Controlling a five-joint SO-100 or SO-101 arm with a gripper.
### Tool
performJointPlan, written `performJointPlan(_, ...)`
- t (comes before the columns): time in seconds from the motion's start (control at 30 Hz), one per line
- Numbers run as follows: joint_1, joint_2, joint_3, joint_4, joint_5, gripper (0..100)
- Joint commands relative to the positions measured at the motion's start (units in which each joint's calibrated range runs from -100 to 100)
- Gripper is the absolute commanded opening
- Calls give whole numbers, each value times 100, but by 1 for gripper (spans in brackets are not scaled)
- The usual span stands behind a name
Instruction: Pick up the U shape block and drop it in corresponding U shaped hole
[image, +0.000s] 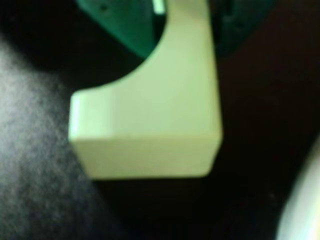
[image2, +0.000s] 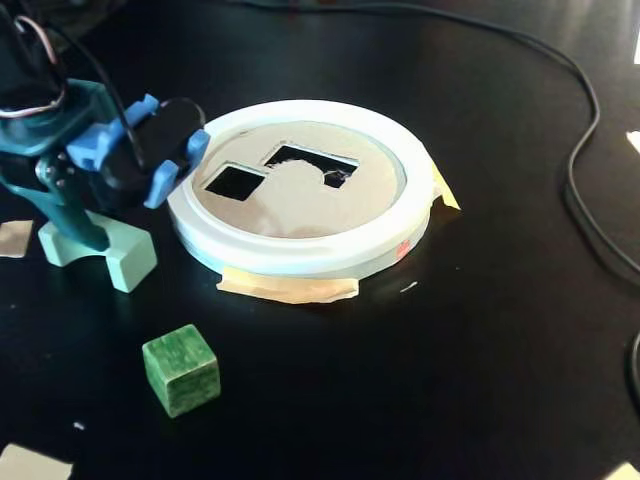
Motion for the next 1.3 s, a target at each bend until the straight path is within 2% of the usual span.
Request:
performJointPlan(0.0, 51, -112, -1183, -56, 400, 1)
performJointPlan(0.17, 63, -112, -1657, -46, 845, 2)
performJointPlan(0.33, 51, -112, -2148, -26, 884, 2)
performJointPlan(0.5, 51, -426, -2494, 737, 938, 2)
performJointPlan(0.97, -186, 944, -4216, 757, 767, 2)
performJointPlan(1.07, -686, 1580, -4708, 757, 581, 2)
performJointPlan(1.27, -1060, 2798, -5691, 757, 342, 2)
